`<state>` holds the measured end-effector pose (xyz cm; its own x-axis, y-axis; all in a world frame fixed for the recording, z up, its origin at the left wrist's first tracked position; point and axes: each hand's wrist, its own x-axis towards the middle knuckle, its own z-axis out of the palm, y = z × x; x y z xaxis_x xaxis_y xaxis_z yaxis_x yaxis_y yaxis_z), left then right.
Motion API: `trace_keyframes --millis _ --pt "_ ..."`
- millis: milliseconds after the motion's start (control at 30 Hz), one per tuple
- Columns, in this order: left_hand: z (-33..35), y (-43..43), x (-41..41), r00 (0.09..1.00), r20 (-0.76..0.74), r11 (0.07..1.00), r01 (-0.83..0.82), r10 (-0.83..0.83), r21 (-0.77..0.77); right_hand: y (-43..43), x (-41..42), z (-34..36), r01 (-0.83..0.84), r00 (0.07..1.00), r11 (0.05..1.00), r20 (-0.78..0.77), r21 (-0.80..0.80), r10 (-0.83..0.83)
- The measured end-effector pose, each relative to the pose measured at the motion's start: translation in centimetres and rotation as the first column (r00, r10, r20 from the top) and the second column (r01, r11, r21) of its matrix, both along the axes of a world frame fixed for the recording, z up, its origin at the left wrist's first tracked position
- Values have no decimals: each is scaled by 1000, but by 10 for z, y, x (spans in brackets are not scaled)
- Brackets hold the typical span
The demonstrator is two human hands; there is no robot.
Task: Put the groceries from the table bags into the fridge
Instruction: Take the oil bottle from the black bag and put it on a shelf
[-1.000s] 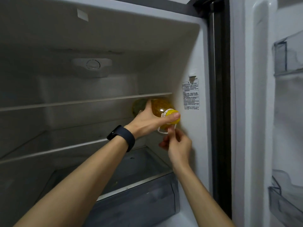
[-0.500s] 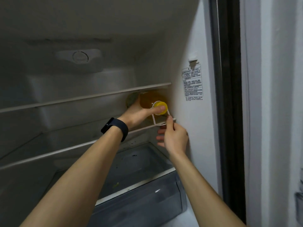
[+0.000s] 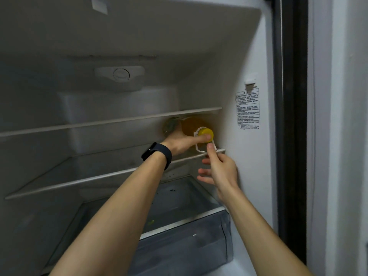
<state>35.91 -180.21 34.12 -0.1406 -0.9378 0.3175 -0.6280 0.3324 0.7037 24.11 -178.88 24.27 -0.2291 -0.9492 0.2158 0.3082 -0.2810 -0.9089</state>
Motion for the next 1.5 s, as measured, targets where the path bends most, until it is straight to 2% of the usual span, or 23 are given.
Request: trace_keyframes --millis 133,267,567,833,967,1033,1133,1267,1367,1500 --pt "-5 8 -1 999 -41 998 -26 24 -58 -2 2 2 -24 999 1000 23 12 24" --pt "-4 14 1 999 -10 995 -42 42 -91 0 -1 2 -24 1000 999 -17 28 24" --pt "-2 22 6 996 38 985 -68 75 -159 15 0 7 -100 995 994 6 46 99" --pt "-5 43 21 981 139 975 -104 132 -194 38 -4 -3 -51 995 999 -86 -5 51" --pt "-4 53 25 968 205 978 -106 143 -182 52 -6 -11 3 977 999 -211 -38 -11" --pt "-9 63 25 962 233 972 -93 144 -213 61 -7 -17 66 933 990 -345 -127 -106" --pt "-33 91 26 938 277 923 -92 206 -374 89 -16 -30 111 769 942 -573 -317 -283" --pt "-92 149 32 905 276 831 -131 323 -540 135 -33 -66 54 558 858 -697 -511 -451" --pt "-141 194 36 871 292 808 -177 394 -562 169 -50 -96 -21 457 841 -753 -541 -473" --pt "-201 257 35 808 358 840 -281 468 -464 213 -71 -133 -119 387 832 -797 -541 -463"
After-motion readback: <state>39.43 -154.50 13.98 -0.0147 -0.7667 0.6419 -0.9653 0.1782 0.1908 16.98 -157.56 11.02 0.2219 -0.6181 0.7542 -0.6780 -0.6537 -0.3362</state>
